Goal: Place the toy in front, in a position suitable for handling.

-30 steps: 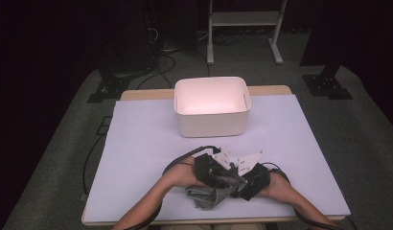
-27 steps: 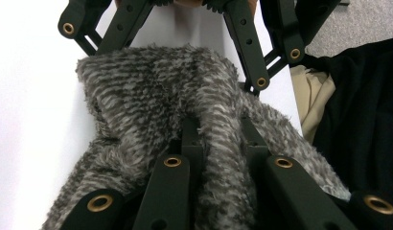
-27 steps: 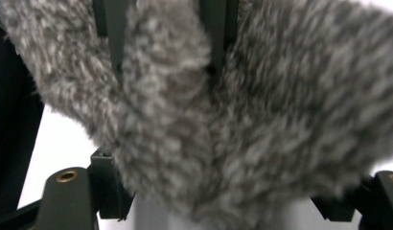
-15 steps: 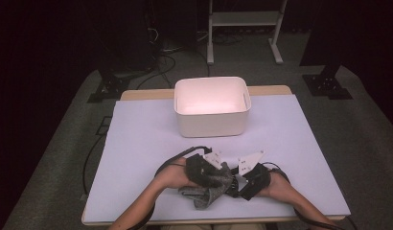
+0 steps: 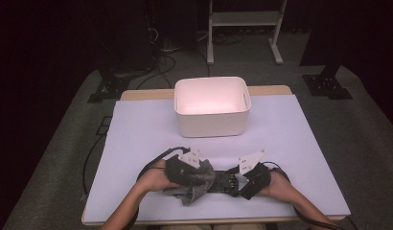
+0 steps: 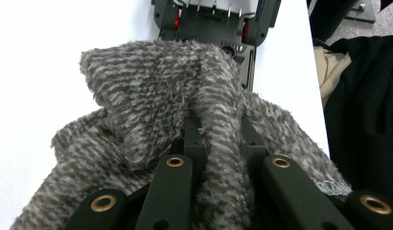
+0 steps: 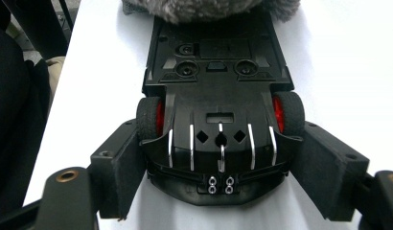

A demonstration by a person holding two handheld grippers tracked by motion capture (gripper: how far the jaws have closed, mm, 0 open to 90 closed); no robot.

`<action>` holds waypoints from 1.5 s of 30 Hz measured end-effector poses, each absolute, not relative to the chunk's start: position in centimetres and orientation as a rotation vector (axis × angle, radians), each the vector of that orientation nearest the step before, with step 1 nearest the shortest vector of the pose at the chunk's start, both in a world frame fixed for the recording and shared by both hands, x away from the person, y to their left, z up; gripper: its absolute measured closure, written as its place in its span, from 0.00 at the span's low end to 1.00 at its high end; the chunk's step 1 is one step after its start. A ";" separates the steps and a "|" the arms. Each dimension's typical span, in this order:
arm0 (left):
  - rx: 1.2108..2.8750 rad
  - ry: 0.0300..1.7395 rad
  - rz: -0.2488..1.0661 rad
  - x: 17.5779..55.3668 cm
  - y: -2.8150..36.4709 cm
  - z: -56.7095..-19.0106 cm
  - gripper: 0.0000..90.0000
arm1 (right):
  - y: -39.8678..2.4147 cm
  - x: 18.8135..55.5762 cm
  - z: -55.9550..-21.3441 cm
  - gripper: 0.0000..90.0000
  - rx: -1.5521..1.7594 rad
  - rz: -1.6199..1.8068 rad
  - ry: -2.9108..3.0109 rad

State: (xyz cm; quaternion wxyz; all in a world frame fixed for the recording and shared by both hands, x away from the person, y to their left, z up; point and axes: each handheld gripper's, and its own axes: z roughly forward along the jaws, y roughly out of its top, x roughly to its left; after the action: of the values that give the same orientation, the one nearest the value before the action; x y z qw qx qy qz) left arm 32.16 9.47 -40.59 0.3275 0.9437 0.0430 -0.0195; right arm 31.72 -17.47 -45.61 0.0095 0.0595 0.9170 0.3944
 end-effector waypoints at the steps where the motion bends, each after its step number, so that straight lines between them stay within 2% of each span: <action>1: 2.468 0.119 -0.050 32.2 9.6 -40.6 0.88 | -17.5 31.7 -45.6 0.26 0.184 1.229 2.863; 9: 2.444 0.121 -0.052 32.5 10.1 -40.7 0.88 | -17.4 31.8 -45.6 0.26 0.180 1.218 2.871; 21: 2.447 0.016 -0.064 33.8 4.9 -40.5 0.88 | -17.2 31.8 -45.9 0.26 0.180 1.200 2.883; 25: 2.450 0.006 -0.075 34.1 4.2 -40.6 0.88 | -17.3 31.8 -45.9 0.26 0.180 1.204 2.882; 45: 2.457 0.153 -0.020 33.6 11.1 -40.6 0.88 | -17.3 31.9 -45.8 0.26 0.165 1.209 2.875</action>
State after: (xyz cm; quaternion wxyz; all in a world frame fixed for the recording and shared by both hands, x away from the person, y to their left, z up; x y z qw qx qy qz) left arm 33.61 11.09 -40.61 0.3335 0.9409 0.0587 -0.0077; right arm 31.93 -17.32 -45.80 0.0090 0.0528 0.9205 0.3871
